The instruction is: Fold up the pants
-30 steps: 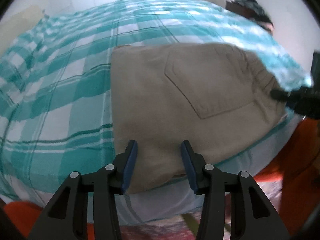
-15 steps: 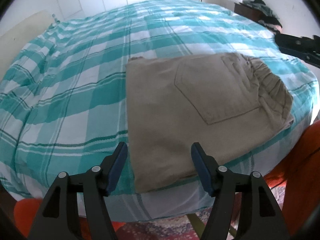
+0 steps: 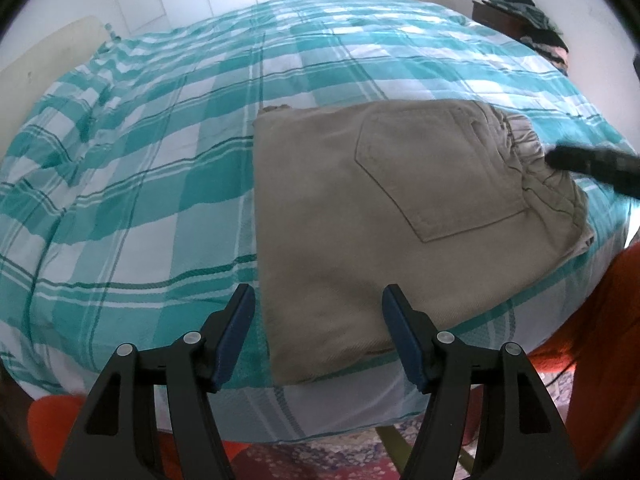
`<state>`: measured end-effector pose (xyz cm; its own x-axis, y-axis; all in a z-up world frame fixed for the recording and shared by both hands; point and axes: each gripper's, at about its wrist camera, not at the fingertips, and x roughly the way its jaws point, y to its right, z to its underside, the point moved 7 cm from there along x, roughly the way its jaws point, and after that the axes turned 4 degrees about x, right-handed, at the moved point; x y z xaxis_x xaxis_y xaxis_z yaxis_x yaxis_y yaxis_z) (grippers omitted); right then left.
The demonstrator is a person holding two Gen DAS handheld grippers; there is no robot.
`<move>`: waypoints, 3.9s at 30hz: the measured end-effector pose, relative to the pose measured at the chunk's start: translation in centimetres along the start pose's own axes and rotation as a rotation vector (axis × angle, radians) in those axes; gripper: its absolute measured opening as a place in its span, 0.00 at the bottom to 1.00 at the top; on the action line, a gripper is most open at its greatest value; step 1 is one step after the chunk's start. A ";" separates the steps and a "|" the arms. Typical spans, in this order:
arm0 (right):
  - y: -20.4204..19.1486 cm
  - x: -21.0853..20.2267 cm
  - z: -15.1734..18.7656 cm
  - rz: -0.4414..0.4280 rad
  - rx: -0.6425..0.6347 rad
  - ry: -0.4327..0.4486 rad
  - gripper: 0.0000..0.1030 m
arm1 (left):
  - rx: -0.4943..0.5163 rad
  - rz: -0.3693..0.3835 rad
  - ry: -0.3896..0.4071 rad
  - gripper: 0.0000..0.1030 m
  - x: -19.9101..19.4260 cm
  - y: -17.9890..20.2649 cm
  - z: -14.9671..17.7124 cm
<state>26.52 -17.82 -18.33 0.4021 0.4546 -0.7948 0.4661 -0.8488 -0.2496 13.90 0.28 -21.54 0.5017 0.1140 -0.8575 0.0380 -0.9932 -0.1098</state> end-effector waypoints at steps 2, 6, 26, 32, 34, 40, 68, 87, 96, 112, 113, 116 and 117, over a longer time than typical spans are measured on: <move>-0.3 0.7 1.3 0.001 -0.019 -0.042 0.37 | -0.011 0.032 -0.002 0.66 -0.3 -0.3 -0.5; 0.7 2.5 3.9 0.035 -0.003 -0.061 0.38 | -0.106 0.093 0.002 0.69 0.0 -3.1 -3.6; 1.2 2.2 4.4 0.017 0.026 -0.011 0.38 | -0.118 0.108 -0.081 0.83 3.1 -3.0 -3.6; 1.4 2.1 4.5 -0.009 0.050 -0.011 0.38 | -0.119 0.127 -0.085 0.90 3.9 -1.8 1.6; 1.3 2.2 4.5 -0.005 0.050 -0.012 0.38 | -0.194 0.176 -0.105 0.93 4.8 -2.6 1.7; 0.8 2.4 4.8 0.048 -0.001 0.002 0.38 | -0.167 0.175 -0.089 0.95 4.7 -2.2 1.6; 0.9 2.2 5.0 0.059 0.001 0.021 0.38 | -0.114 0.107 -0.046 0.98 4.2 -2.0 2.0; 0.9 2.2 5.1 0.060 -0.002 0.022 0.38 | -0.108 0.101 -0.042 0.99 4.2 -2.0 2.0; 0.9 2.2 5.1 0.061 -0.002 0.023 0.38 | -0.107 0.100 -0.041 0.99 4.2 -2.1 2.0; 0.8 2.3 5.1 0.062 -0.002 0.025 0.38 | -0.104 0.097 -0.040 0.99 4.3 -2.1 2.0; 0.8 2.3 5.1 0.062 -0.002 0.025 0.38 | -0.103 0.096 -0.040 0.99 4.3 -2.1 2.0; 0.8 2.3 5.1 0.062 -0.001 0.025 0.38 | -0.101 0.090 -0.040 0.99 4.3 -2.0 2.0; 0.9 2.3 5.1 0.062 0.000 0.025 0.38 | -0.098 0.086 -0.039 0.99 4.3 -2.0 2.0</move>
<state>23.79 -18.91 -23.17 0.4492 0.4080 -0.7949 0.4400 -0.8753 -0.2006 14.27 2.75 -25.97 0.4731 0.0275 -0.8806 0.0819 -0.9966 0.0129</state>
